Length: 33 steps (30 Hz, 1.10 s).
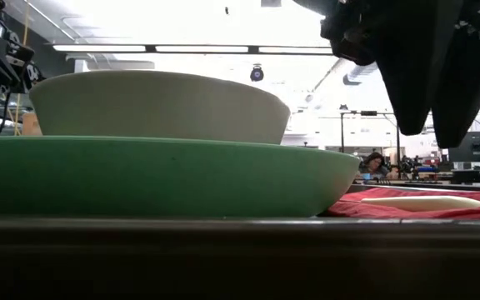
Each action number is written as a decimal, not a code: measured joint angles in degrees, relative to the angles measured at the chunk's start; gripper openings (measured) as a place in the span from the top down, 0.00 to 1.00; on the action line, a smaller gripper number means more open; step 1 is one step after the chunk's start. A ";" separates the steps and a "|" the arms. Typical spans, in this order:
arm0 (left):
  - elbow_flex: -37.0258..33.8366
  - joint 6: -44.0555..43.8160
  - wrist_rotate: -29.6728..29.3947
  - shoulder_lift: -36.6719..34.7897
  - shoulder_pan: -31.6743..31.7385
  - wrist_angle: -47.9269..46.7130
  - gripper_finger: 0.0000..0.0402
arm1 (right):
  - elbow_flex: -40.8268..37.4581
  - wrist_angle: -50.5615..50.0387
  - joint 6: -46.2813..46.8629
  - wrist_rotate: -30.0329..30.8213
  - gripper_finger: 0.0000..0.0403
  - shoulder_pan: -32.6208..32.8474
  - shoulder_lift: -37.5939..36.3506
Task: Set up tray
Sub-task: Put the yellow knife on the red napkin
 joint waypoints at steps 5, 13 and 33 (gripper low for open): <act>0.00 0.00 0.02 -0.01 0.02 0.00 0.80 | 0.00 0.16 -0.04 0.32 0.65 -0.23 0.19; 0.00 0.00 0.20 0.01 0.00 0.00 0.80 | -0.02 0.17 -0.05 -5.43 0.65 -1.18 3.81; 0.00 0.01 0.15 0.00 0.00 0.02 0.80 | -0.02 0.52 -0.07 -2.89 0.65 -2.12 4.26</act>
